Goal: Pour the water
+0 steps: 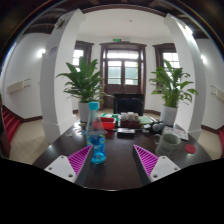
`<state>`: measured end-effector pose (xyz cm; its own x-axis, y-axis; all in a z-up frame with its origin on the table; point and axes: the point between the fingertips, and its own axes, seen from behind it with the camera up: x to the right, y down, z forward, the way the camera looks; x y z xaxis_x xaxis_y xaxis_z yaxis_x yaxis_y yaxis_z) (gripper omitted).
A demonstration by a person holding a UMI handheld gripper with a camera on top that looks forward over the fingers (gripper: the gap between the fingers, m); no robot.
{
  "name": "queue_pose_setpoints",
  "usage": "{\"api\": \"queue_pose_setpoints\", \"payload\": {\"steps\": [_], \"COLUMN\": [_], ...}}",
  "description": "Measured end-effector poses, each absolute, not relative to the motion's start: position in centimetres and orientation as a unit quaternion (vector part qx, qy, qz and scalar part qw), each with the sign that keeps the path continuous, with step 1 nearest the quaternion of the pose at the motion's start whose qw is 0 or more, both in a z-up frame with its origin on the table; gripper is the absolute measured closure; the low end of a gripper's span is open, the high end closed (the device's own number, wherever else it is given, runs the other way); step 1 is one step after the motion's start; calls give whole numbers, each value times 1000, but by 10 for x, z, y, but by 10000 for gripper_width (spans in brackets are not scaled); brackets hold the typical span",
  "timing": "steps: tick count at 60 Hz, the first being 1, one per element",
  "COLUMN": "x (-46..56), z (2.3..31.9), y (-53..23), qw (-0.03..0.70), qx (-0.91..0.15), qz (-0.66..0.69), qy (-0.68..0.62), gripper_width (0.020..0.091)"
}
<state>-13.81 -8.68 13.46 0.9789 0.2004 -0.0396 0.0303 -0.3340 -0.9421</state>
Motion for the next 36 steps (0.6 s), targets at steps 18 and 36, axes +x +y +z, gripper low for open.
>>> {"api": "queue_pose_setpoints", "payload": {"steps": [18, 36], "x": [-177, -215], "z": [131, 128], "y": [-25, 43], "qw": [589, 600], "qx": [-797, -787], "qz": [106, 120], "qy": [-83, -73], "gripper_width": [312, 357]}}
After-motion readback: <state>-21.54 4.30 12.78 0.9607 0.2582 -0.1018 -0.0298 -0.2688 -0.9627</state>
